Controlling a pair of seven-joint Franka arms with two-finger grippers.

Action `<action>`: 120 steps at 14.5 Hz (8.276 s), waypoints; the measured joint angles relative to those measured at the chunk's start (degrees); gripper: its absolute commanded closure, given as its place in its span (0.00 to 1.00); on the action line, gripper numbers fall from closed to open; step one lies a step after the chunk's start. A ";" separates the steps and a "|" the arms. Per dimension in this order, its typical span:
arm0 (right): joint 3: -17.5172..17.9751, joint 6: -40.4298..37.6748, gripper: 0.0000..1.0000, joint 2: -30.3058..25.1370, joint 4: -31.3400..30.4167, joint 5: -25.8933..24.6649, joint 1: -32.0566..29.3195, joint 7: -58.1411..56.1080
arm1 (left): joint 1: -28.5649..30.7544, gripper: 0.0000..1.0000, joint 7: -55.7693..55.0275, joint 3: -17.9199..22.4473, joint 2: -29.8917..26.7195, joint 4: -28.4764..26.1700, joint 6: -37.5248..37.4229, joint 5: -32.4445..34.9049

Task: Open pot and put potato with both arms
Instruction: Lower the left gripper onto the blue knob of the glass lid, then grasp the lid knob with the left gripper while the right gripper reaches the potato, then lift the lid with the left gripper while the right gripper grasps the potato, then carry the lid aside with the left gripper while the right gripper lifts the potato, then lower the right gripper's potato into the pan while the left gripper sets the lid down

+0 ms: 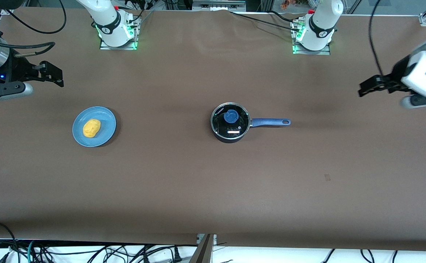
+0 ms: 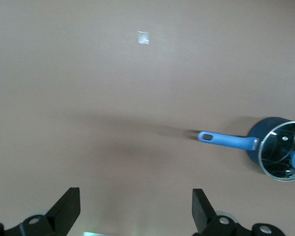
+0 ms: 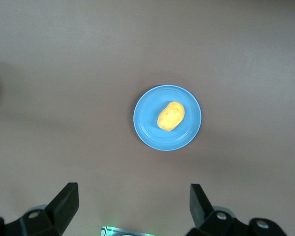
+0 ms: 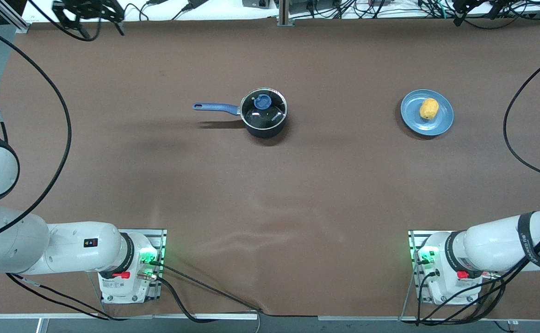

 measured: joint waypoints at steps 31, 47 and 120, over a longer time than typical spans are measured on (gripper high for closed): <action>0.00 1.89 0.00 5.84 0.00 0.09 -0.96 2.47 | -23.10 0.00 -43.74 -19.80 38.93 8.50 24.01 26.40; -0.98 15.57 0.00 14.89 -7.57 0.08 -5.52 2.78 | -22.86 0.11 -36.86 -19.89 38.92 9.77 19.12 25.17; 10.26 55.52 0.00 40.25 1.56 6.50 35.08 55.11 | 44.39 0.00 17.27 -30.29 15.94 -2.03 21.31 14.17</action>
